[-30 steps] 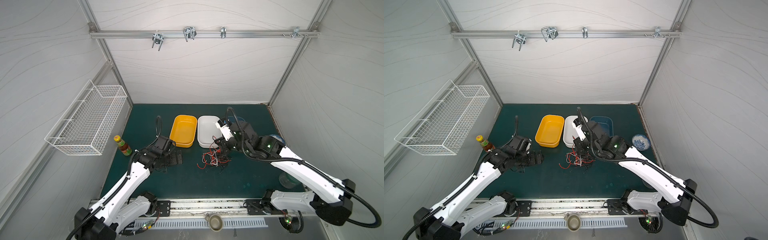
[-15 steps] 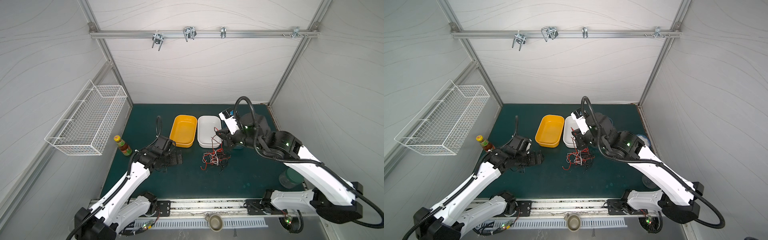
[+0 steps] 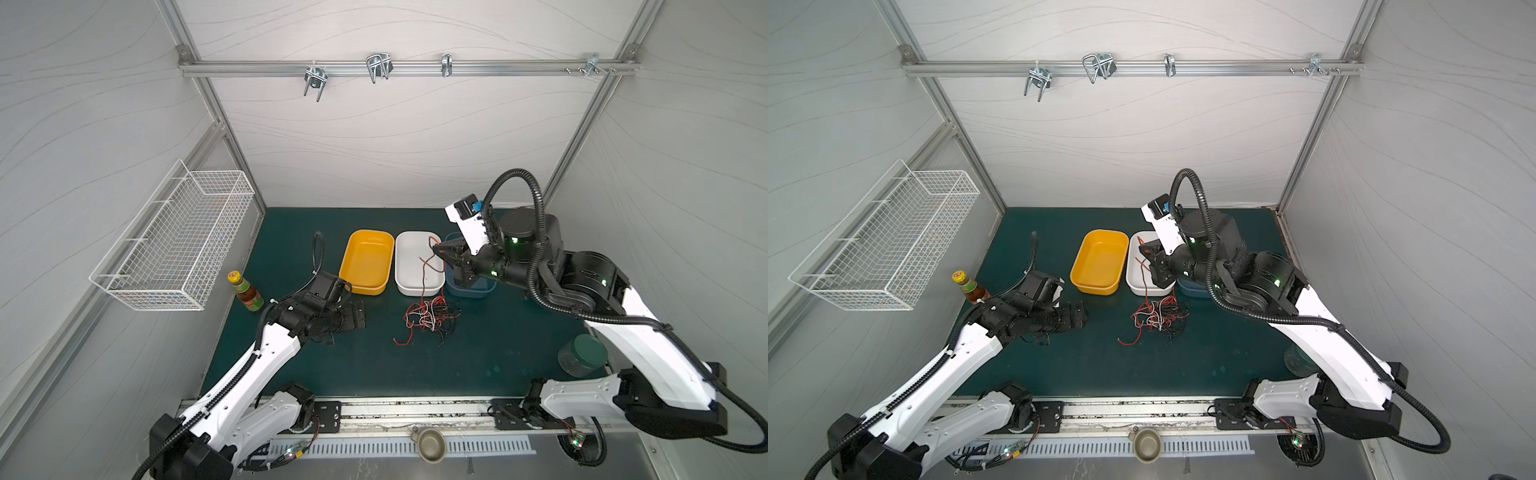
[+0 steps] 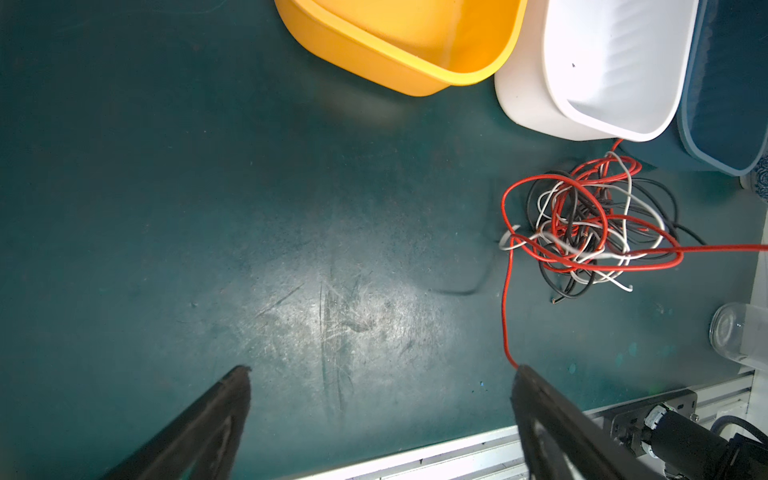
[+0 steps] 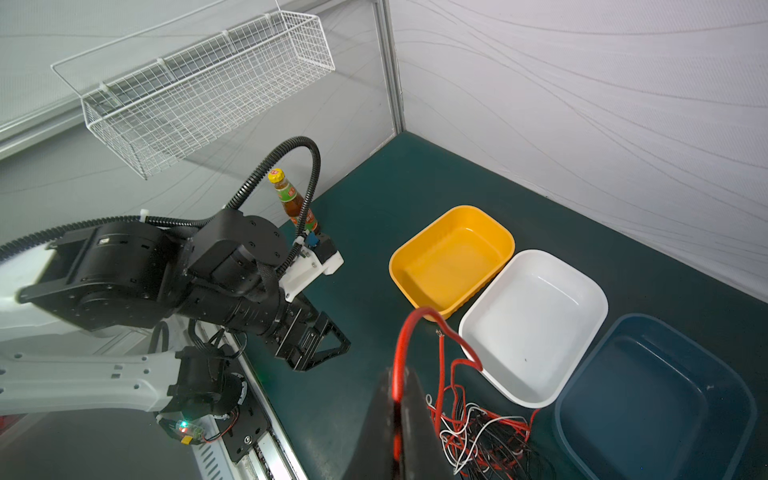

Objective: Untangle the cables
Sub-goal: 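Lift the red wire with the right gripper, pulling it free of the pile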

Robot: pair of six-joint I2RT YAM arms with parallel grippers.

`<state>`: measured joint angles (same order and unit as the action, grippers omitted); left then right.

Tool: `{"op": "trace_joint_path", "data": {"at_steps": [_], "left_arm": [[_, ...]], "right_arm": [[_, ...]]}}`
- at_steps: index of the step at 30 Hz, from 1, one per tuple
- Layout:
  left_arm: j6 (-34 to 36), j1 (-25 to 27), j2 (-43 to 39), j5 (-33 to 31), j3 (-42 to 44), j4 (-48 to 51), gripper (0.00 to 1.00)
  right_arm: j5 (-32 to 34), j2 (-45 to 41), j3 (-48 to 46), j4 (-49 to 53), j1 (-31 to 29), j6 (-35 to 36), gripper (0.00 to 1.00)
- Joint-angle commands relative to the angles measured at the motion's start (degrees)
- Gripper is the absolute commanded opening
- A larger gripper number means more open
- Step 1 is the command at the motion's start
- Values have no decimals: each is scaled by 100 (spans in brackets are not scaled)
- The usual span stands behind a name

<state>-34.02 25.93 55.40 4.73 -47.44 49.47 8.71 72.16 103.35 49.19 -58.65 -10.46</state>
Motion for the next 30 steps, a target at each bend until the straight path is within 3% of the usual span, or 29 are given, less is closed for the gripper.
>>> {"op": "trace_joint_path", "data": {"at_steps": [1,20,30], "left_arm": [[80,-19,-28,-7,-49,-131,99],[97,-18,-386,-248,-64,-89,99],[153,-18,-972,-713,-353,352,99]], "right_arm": [[-38,169,412,182,-65,179,0],[-311,1062,2321,188,-105,491,0],[-296,1487,2653,16,-105,676,0]]}}
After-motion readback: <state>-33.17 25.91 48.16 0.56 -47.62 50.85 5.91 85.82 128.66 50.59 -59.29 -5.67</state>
